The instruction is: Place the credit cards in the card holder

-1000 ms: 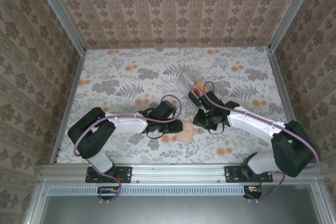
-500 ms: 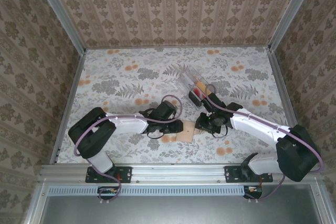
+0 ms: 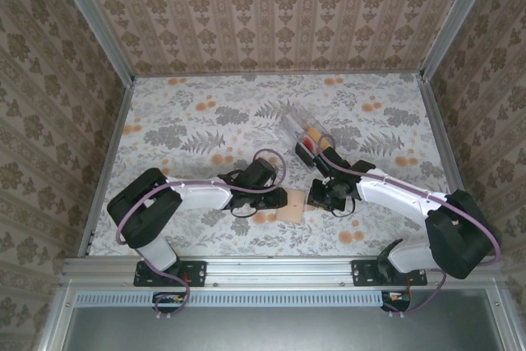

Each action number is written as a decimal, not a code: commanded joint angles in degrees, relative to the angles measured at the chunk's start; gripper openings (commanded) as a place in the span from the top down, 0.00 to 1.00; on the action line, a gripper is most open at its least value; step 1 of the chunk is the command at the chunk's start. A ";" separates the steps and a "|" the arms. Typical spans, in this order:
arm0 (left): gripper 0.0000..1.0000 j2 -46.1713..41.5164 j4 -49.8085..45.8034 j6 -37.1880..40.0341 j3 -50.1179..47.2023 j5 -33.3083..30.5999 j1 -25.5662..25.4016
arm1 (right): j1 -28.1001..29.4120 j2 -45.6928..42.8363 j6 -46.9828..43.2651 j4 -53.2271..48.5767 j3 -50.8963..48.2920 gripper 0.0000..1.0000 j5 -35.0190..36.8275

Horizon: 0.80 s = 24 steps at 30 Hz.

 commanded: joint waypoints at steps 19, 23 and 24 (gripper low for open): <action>0.67 1.90 0.31 -1.10 -0.22 0.54 -0.69 | 0.33 0.08 -1.06 -0.97 -1.45 0.88 -0.66; 0.67 1.85 0.20 -1.16 -0.24 0.52 -0.68 | 0.33 0.06 -1.68 -0.22 -1.35 0.93 -0.29; 0.67 1.88 0.20 -1.17 -0.27 0.55 -0.69 | 0.33 -0.08 -2.10 0.21 -1.30 0.94 -0.52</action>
